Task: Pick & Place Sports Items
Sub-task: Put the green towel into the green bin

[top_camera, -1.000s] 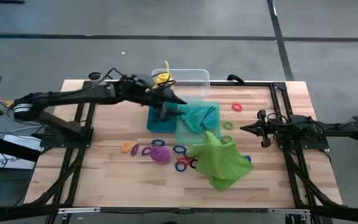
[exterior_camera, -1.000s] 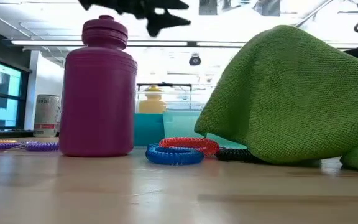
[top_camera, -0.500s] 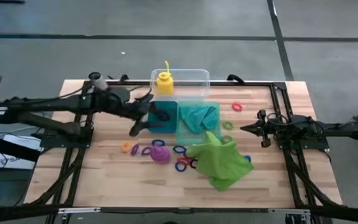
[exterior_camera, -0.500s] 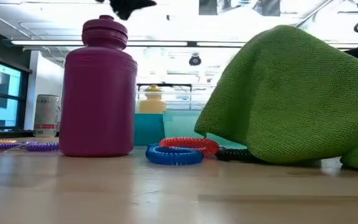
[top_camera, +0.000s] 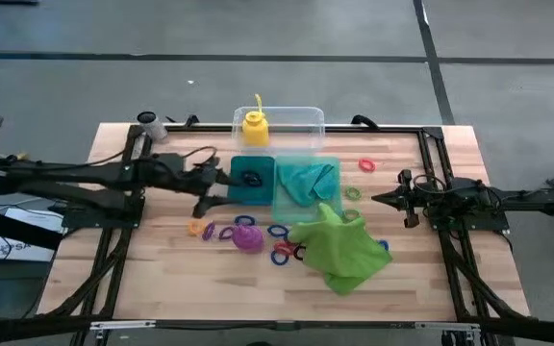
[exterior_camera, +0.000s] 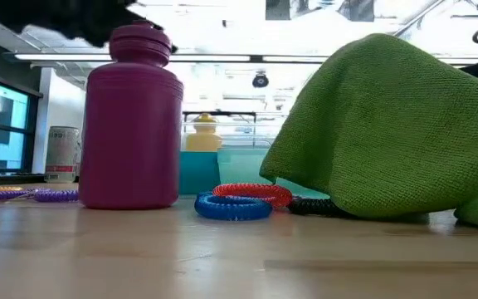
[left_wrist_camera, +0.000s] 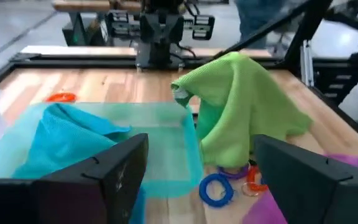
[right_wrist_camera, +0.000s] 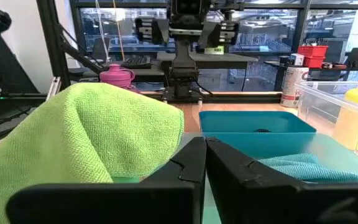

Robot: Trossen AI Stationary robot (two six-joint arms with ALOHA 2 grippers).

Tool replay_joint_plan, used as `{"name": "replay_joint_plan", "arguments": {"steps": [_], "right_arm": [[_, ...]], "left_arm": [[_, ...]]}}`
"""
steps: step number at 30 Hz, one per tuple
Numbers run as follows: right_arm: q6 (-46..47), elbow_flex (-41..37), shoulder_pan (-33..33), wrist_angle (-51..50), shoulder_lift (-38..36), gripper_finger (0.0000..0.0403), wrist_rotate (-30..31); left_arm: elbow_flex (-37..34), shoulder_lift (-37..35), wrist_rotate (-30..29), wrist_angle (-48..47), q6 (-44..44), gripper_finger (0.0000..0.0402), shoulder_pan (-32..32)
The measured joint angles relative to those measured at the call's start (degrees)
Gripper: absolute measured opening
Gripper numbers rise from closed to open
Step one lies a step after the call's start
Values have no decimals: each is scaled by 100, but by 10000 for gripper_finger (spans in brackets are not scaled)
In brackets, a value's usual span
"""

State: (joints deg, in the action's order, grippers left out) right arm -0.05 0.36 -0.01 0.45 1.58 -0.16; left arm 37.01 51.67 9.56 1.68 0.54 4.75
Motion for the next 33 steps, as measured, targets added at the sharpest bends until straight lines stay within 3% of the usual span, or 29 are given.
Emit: {"name": "replay_joint_plan", "arguments": {"steps": [8,13,22,33], "right_arm": [[2,0,2,0,0,0,1],[0,0,0,0,0,0,1],[0,0,0,0,0,0,1],[2,0,0,-2,0,0,1]], "left_arm": [[-1543,-1416,-888,651,-57,236,-194],[-2239,-2296,-1088,918,-26,236,-418],[-2880,-3386,-1101,909,105,236,-770],[-3475,-4071,-1099,880,103,236,-1029]]}}
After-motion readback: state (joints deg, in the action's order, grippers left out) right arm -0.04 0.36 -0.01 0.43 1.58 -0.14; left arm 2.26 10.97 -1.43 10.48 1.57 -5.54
